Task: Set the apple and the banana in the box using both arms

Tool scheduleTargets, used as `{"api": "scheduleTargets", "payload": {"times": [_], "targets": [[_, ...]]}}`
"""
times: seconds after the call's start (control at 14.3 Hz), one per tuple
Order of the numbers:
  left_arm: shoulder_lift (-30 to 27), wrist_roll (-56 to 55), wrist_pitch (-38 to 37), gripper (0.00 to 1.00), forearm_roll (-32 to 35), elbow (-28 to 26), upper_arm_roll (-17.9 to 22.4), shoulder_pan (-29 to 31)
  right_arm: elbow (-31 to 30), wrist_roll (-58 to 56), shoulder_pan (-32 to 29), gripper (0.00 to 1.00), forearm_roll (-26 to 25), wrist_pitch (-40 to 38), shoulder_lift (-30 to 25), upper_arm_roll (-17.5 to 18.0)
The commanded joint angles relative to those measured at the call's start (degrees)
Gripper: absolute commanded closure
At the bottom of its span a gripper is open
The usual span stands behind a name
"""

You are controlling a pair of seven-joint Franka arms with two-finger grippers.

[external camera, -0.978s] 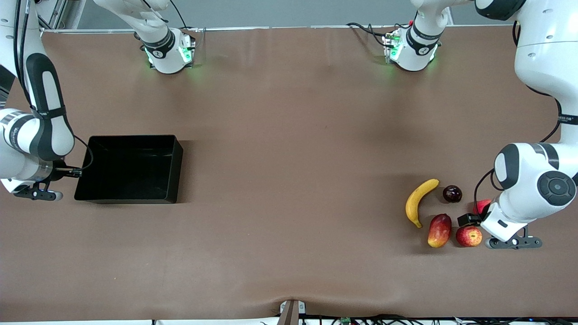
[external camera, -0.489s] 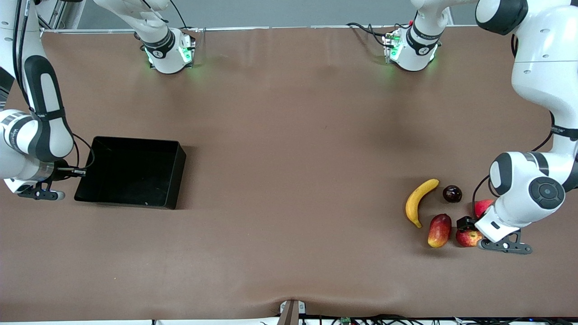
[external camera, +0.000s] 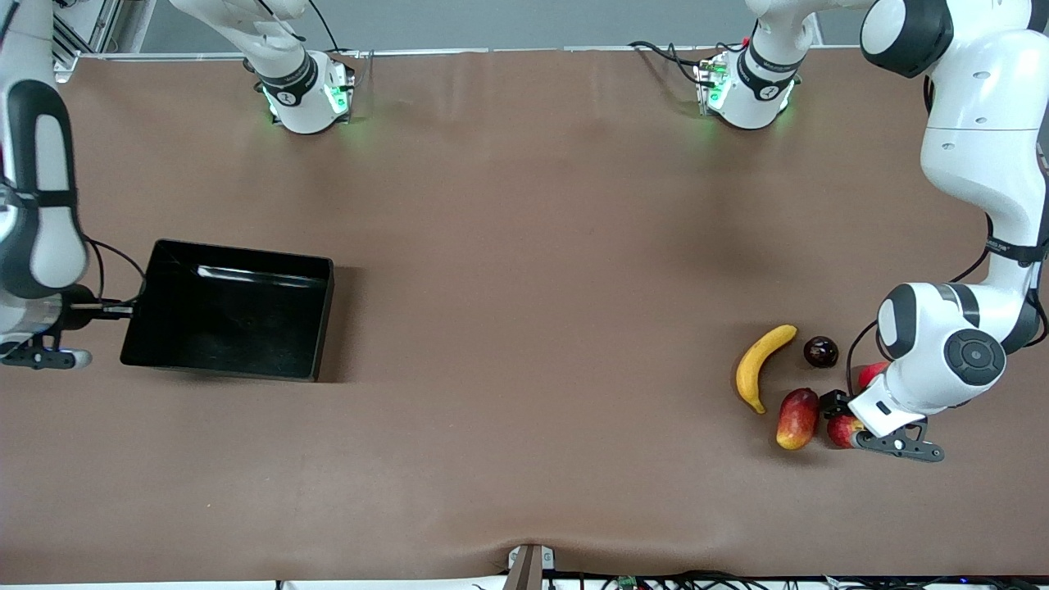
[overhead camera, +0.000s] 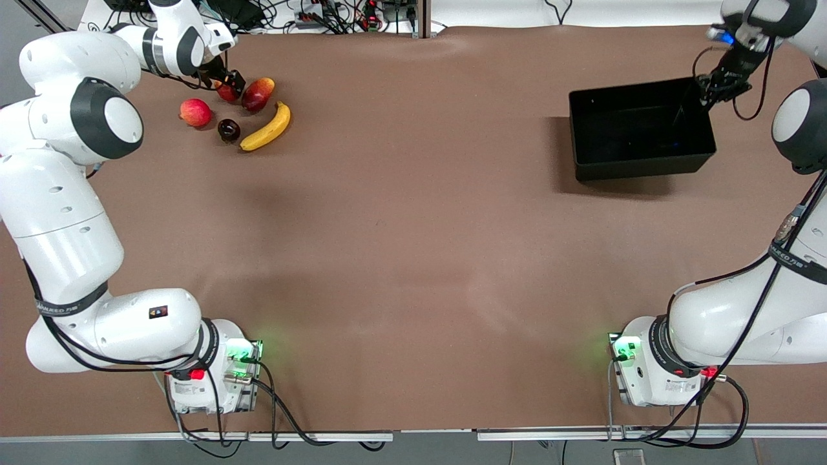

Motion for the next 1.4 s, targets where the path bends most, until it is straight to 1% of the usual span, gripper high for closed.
{"api": "scheduleTargets", "payload": {"times": [0.0,0.07,0.14,0.21,0.28,0.42,0.49,0.56,0.7,0.84,0.98,1.05,1.12,1.19,1.33], "targets": [[1.1,0.8,0.7,0.17,1.2,1.2,-0.3,0.3,2.2,0.0,1.4,1.00,4.1,-6.8,-2.0,0.6],[1.2,0.8,1.2,0.22,1.4,1.3,-0.3,0.3,1.6,0.0,2.6,1.00,5.5,-8.4,-3.0,0.6],[1.2,0.9,1.9,0.24,1.5,1.3,-0.3,0.3,1.6,1.0,3.6,1.00,7.6,-10.0,-3.3,0.5],[1.3,0.8,2.7,0.32,1.6,1.6,-0.3,0.3,1.6,3.1,4.6,1.00,8.3,-10.9,-3.8,0.6],[1.4,0.8,3.0,0.45,2.3,1.6,-0.3,0.2,1.5,6.2,6.6,1.00,8.3,-11.3,-4.8,0.5],[0.8,0.7,3.1,0.76,3.3,1.6,-0.3,0.0,0.8,13.3,10.4,1.00,8.4,-12.0,-5.9,0.6],[0.3,0.5,3.1,0.87,3.3,1.7,-0.3,-0.1,0.8,15.2,12.3,1.00,8.6,-12.1,-6.3,0.6],[-0.6,0.5,2.7,0.94,3.3,2.3,-0.4,-0.2,0.8,16.3,15.1,1.00,8.7,-12.1,-6.8,0.6],[-2.9,0.3,2.0,0.94,3.4,2.4,-0.7,-0.5,0.8,24.3,20.1,1.00,9.9,-11.6,-7.2,0.6],[-4.5,0.2,-1.1,0.94,3.7,2.4,-1.1,-0.4,0.0,27.7,24.3,1.00,11.7,-10.4,-7.1,0.6],[-8.0,0.2,-5.8,0.94,3.6,2.3,-1.1,-1.8,-3.3,28.1,25.6,1.00,18.8,-7.2,-7.1,0.5],[-9.7,0.0,-8.6,0.96,3.6,2.1,-1.2,-2.2,-4.6,28.8,27.0,1.00,19.9,-5.6,-7.2,0.5],[-11.3,-0.1,-11.2,0.99,3.4,1.8,-1.4,-2.8,-6.0,30.9,29.0,1.00,20.2,-3.1,-7.2,0.5],[-12.6,-0.2,-14.0,0.99,2.9,1.6,-2.3,-3.1,-7.5,33.2,31.3,1.00,20.3,0.0,-7.2,0.5],[-15.4,-1.9,-19.1,1.00,2.5,0.5,-5.0,-2.7,-8.7,37.6,35.8,1.00,20.4,5.6,-6.8,0.5]]}}
